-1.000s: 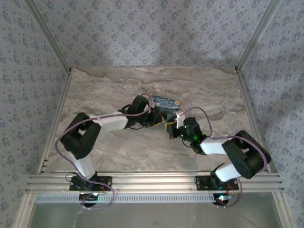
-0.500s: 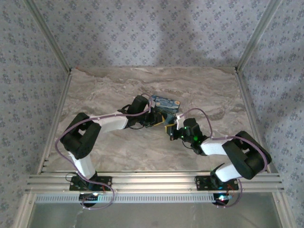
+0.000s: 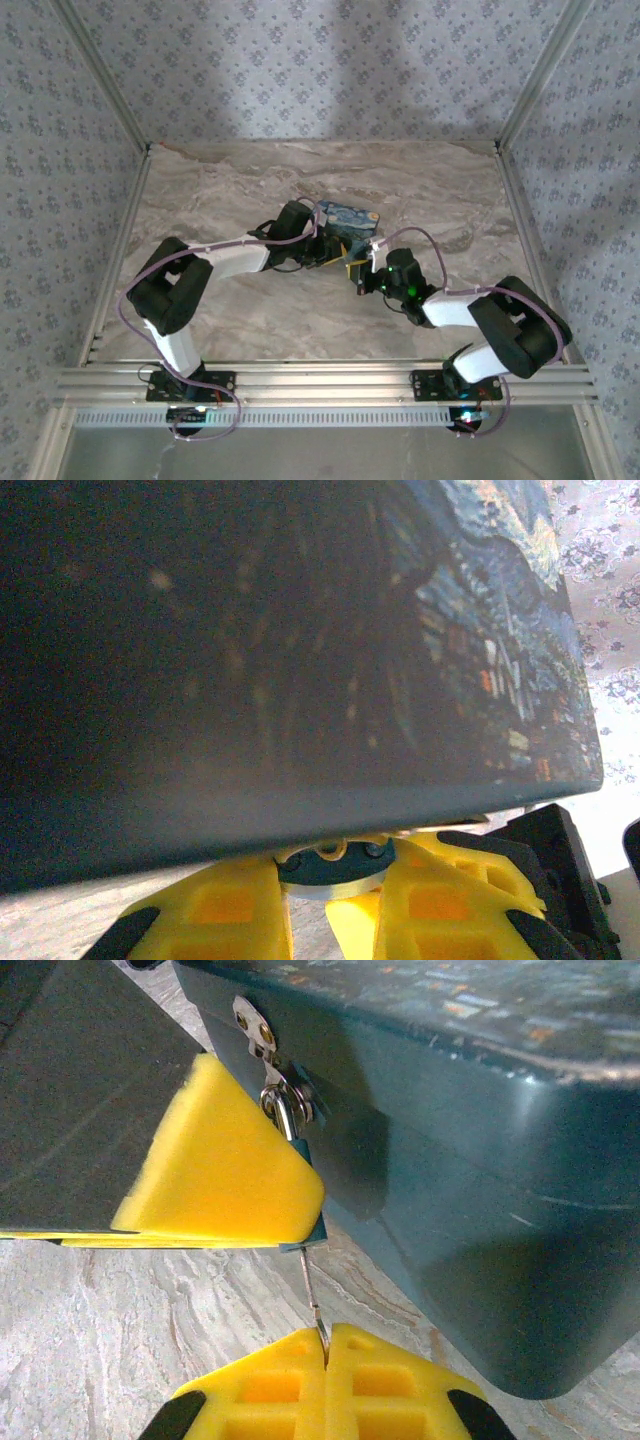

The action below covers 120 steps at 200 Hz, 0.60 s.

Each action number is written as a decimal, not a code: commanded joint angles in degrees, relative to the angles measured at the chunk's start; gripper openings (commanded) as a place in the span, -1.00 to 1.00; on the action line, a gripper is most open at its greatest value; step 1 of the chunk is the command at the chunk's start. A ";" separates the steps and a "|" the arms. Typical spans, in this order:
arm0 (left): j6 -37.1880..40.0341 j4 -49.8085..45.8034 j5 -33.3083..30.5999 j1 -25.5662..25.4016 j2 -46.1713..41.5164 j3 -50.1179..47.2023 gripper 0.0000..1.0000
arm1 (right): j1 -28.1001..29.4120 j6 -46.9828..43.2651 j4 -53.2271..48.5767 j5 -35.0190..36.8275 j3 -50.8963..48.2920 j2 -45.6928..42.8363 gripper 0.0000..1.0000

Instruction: Unlock the padlock with the key

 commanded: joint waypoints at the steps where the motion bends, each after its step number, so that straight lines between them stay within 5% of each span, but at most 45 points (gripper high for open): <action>1: -0.54 2.17 0.74 -0.55 -1.74 -0.54 -0.71 | 0.28 0.41 1.12 -0.01 1.06 -0.52 -1.00; 120: -0.71 2.61 1.02 -0.77 -1.74 -0.58 -0.72 | -0.24 1.64 3.53 0.77 2.89 2.69 -1.00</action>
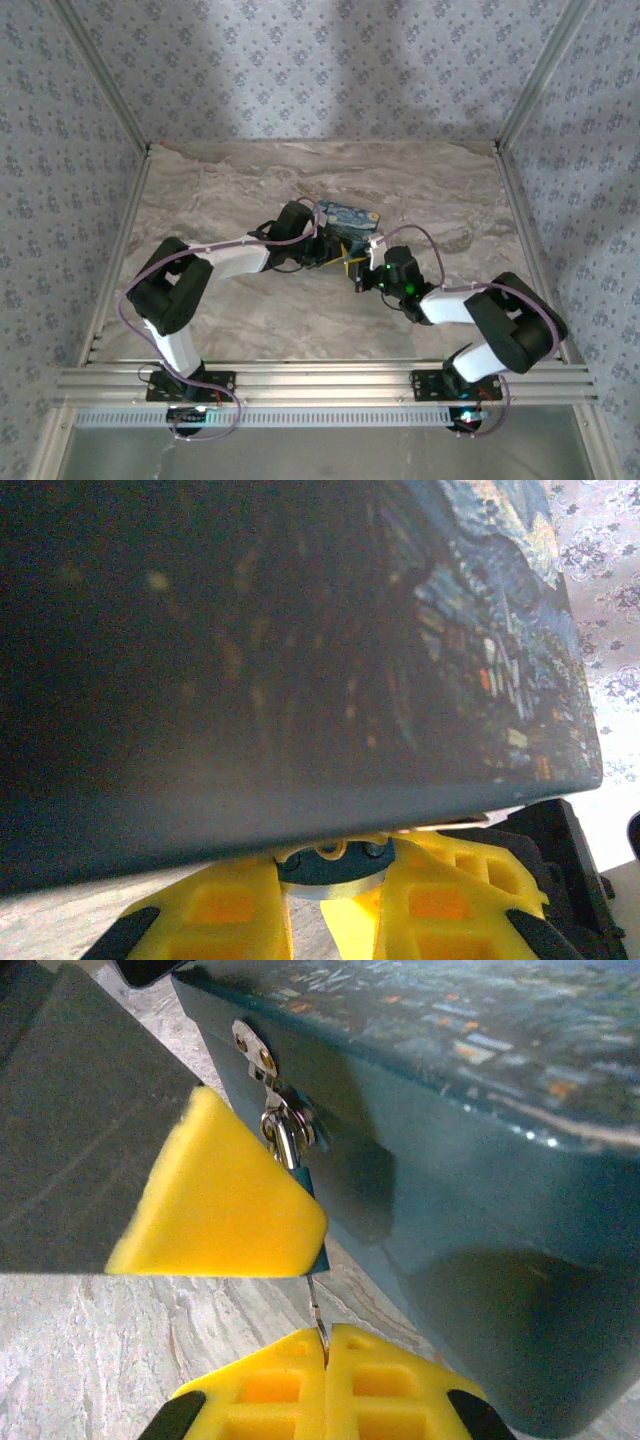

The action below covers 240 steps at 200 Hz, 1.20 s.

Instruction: Unlock the padlock with the key

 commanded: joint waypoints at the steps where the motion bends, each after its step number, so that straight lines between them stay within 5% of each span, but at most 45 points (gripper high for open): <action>1: -0.69 2.16 1.04 -0.58 -1.74 -0.32 -0.72 | -0.22 1.42 2.60 0.70 1.42 0.74 -1.00; 133: -2.26 3.48 2.16 -1.43 -0.95 -0.39 -0.71 | -2.66 4.18 16.33 -3.21 4.24 3.45 -1.00; 240: -5.41 9.40 3.12 -1.49 5.57 -1.24 -0.71 | -2.88 5.81 20.72 -2.31 2.90 16.20 -1.00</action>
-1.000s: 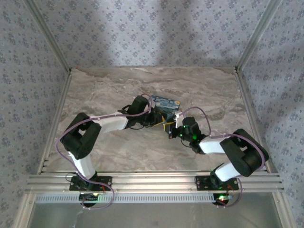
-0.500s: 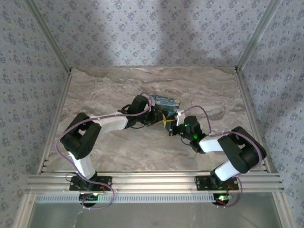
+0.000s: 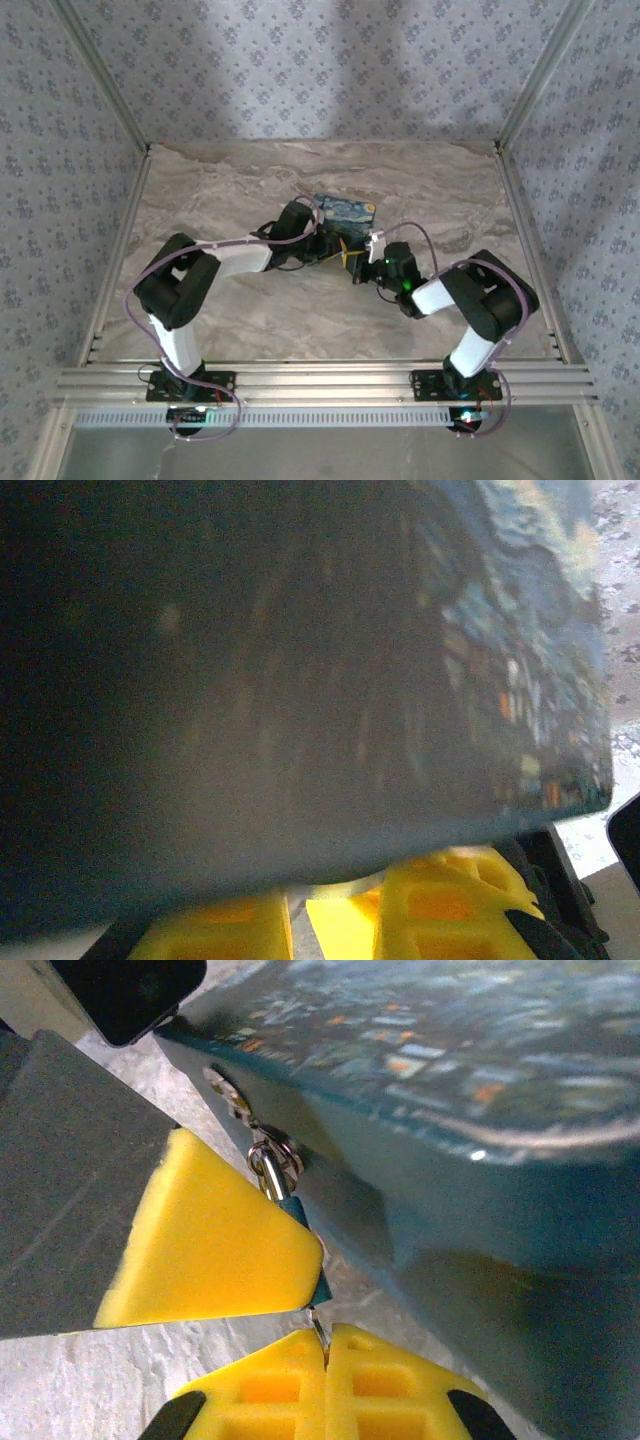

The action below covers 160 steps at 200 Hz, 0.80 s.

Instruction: Unlock the padlock with the key

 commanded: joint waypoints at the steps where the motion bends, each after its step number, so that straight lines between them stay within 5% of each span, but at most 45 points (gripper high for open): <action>1: -2.06 3.87 6.35 -1.91 1.70 -1.25 -0.71 | -0.03 1.86 6.59 0.72 0.78 3.10 -1.00; 43: -2.57 5.26 5.32 -1.78 2.39 -2.56 -0.53 | 0.19 3.41 7.57 1.52 0.50 7.39 -1.00; 125: -1.53 5.70 1.02 0.86 -6.93 -8.48 0.18 | 1.20 5.54 4.13 1.66 0.13 6.84 -1.00; 160: -8.10 18.03 0.31 2.04 -7.89 -14.78 0.22 | 1.48 9.49 1.56 -0.26 0.21 3.57 -1.00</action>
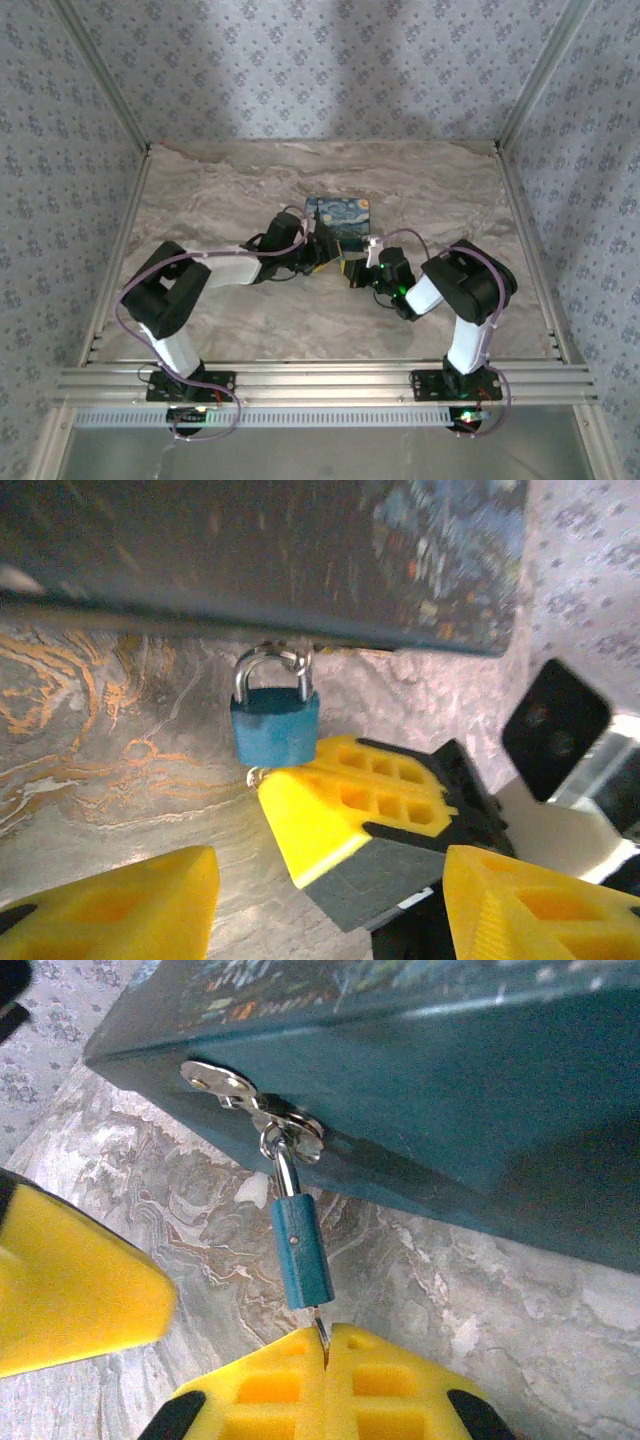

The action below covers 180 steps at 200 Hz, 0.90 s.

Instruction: Unlock the padlock with the key

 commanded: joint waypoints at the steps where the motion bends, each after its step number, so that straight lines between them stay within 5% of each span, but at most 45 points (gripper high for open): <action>1: -5.25 10.46 -0.59 0.91 -1.27 -4.50 0.22 | 0.43 3.94 -2.73 -1.44 0.22 -3.19 -1.00; 38: -14.19 28.40 -1.31 0.98 2.59 -9.44 0.12 | 0.49 10.25 -5.91 -3.98 1.52 -5.87 -1.00; 79: -18.57 36.36 -1.93 0.49 6.42 -10.72 0.00 | 0.99 15.89 -7.15 -5.19 2.94 -5.40 -1.00; 180: -23.31 33.58 -6.71 -0.73 9.08 -11.87 -0.05 | 1.28 19.09 -9.27 -4.02 4.15 -7.33 -1.00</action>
